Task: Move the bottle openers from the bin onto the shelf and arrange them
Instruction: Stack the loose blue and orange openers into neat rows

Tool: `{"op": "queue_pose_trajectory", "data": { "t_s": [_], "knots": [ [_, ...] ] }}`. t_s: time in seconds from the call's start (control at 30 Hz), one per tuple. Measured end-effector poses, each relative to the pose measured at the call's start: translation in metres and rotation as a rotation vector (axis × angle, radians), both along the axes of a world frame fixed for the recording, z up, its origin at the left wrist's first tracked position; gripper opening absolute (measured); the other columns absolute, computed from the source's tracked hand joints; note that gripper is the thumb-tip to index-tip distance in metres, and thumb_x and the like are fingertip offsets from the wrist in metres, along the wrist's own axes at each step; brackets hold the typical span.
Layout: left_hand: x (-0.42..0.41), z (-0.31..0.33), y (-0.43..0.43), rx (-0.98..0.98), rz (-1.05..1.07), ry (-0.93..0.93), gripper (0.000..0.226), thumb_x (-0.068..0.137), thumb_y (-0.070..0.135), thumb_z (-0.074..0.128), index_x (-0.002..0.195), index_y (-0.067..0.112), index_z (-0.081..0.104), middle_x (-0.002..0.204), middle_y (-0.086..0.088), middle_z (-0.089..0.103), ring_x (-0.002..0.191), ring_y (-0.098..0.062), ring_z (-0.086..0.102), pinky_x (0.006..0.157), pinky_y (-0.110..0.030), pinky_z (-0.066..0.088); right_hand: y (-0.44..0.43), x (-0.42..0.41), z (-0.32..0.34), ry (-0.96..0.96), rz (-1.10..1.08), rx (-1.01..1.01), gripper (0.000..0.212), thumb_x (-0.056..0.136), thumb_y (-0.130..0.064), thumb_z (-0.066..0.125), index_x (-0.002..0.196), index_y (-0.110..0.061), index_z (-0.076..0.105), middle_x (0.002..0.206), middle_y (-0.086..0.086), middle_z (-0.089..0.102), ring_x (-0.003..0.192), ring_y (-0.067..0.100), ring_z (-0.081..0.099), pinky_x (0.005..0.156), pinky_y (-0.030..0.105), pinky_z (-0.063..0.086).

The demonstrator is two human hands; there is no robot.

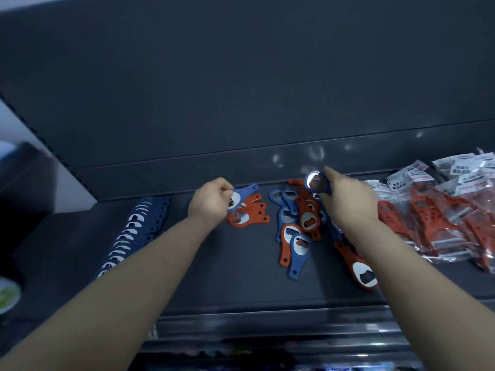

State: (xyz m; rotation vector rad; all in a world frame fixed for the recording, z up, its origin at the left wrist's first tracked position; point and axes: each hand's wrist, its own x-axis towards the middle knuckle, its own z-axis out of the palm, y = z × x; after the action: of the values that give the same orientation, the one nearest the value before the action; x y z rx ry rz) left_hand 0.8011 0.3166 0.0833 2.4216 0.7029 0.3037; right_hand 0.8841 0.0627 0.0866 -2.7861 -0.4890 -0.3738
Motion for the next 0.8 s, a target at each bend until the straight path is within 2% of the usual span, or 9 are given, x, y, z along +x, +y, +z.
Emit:
{"op": "queue_pose_trajectory", "data": {
  "t_s": [0.03, 0.07, 0.23, 0.33, 0.43, 0.53, 0.67, 0.73, 0.8],
  "knots": [
    [-0.005, 0.002, 0.012, 0.006, 0.023, 0.008, 0.010, 0.090, 0.022, 0.055, 0.084, 0.027, 0.061, 0.088, 0.003, 0.069, 0.086, -0.022, 0.062, 0.075, -0.033, 0.048, 0.009, -0.004, 0.004, -0.021, 0.052, 0.041, 0.034, 0.086, -0.024, 0.060, 0.118, -0.018, 0.052, 0.102, 0.010, 0.066, 0.095, 0.036, 0.062, 0.071, 0.037, 0.042],
    [-0.010, 0.004, 0.025, 0.020, 0.038, 0.019, 0.011, 0.089, 0.021, 0.054, 0.083, 0.028, 0.061, 0.088, 0.003, 0.069, 0.087, -0.022, 0.061, 0.076, -0.034, 0.047, 0.020, -0.009, 0.008, -0.021, 0.118, 0.060, 0.038, 0.086, -0.025, 0.062, 0.122, -0.018, 0.052, 0.106, 0.010, 0.064, 0.097, 0.036, 0.061, 0.070, 0.038, 0.043],
    [-0.032, 0.007, 0.085, 0.073, -0.007, 0.144, 0.015, 0.086, 0.017, 0.052, 0.078, 0.027, 0.061, 0.080, 0.006, 0.067, 0.083, -0.020, 0.060, 0.075, -0.033, 0.047, 0.086, -0.038, 0.009, 0.125, 0.442, 0.052, 0.052, 0.085, -0.026, 0.062, 0.135, -0.022, 0.048, 0.118, 0.010, 0.062, 0.111, 0.033, 0.057, 0.083, 0.038, 0.047],
    [-0.032, -0.001, 0.104, 0.092, -0.064, 0.236, 0.014, 0.087, 0.019, 0.053, 0.086, 0.024, 0.065, 0.082, 0.006, 0.069, 0.085, -0.018, 0.060, 0.075, -0.030, 0.046, 0.123, -0.055, 0.000, 0.222, 0.569, 0.058, 0.047, 0.080, -0.017, 0.063, 0.125, -0.030, 0.058, 0.118, 0.005, 0.066, 0.111, 0.029, 0.059, 0.084, 0.038, 0.050],
    [-0.026, -0.016, 0.113, 0.090, -0.130, 0.230, 0.012, 0.089, 0.022, 0.059, 0.098, 0.023, 0.067, 0.096, 0.001, 0.069, 0.095, -0.020, 0.061, 0.082, -0.031, 0.048, 0.150, -0.062, -0.009, 0.267, 0.587, 0.032, 0.040, 0.083, -0.016, 0.063, 0.122, -0.028, 0.061, 0.121, 0.000, 0.062, 0.114, 0.025, 0.056, 0.089, 0.034, 0.047],
    [-0.024, -0.024, 0.121, 0.166, -0.243, 0.222, 0.033, 0.083, 0.034, 0.070, 0.114, 0.025, 0.063, 0.111, 0.000, 0.060, 0.106, -0.020, 0.054, 0.094, -0.035, 0.044, 0.168, -0.066, -0.015, 0.259, 0.566, -0.084, 0.038, 0.092, -0.019, 0.054, 0.129, -0.028, 0.057, 0.125, 0.003, 0.054, 0.116, 0.025, 0.052, 0.088, 0.030, 0.038],
    [-0.024, -0.024, 0.132, 0.366, -0.336, 0.295, 0.031, 0.079, 0.045, 0.071, 0.107, 0.033, 0.064, 0.111, 0.008, 0.058, 0.110, -0.018, 0.047, 0.092, -0.036, 0.035, 0.184, -0.072, -0.014, 0.160, 0.479, -0.196, 0.037, 0.088, -0.028, 0.056, 0.123, -0.038, 0.060, 0.120, 0.001, 0.062, 0.113, 0.026, 0.053, 0.085, 0.032, 0.041],
    [-0.019, -0.023, 0.139, 0.316, -0.319, 0.304, 0.031, 0.077, 0.047, 0.073, 0.103, 0.034, 0.063, 0.106, 0.009, 0.061, 0.107, -0.017, 0.048, 0.090, -0.037, 0.037, 0.193, -0.073, -0.015, 0.186, 0.444, -0.194, 0.038, 0.086, -0.031, 0.057, 0.123, -0.039, 0.058, 0.117, 0.000, 0.064, 0.113, 0.026, 0.055, 0.084, 0.031, 0.040],
    [-0.017, -0.019, 0.145, 0.217, -0.297, 0.256, 0.019, 0.079, 0.043, 0.072, 0.094, 0.034, 0.065, 0.096, 0.012, 0.063, 0.104, -0.015, 0.053, 0.090, -0.037, 0.041, 0.206, -0.073, -0.018, 0.197, 0.434, -0.192, 0.037, 0.086, -0.033, 0.057, 0.123, -0.039, 0.058, 0.115, 0.001, 0.065, 0.110, 0.026, 0.056, 0.083, 0.031, 0.040]
  ]
}}
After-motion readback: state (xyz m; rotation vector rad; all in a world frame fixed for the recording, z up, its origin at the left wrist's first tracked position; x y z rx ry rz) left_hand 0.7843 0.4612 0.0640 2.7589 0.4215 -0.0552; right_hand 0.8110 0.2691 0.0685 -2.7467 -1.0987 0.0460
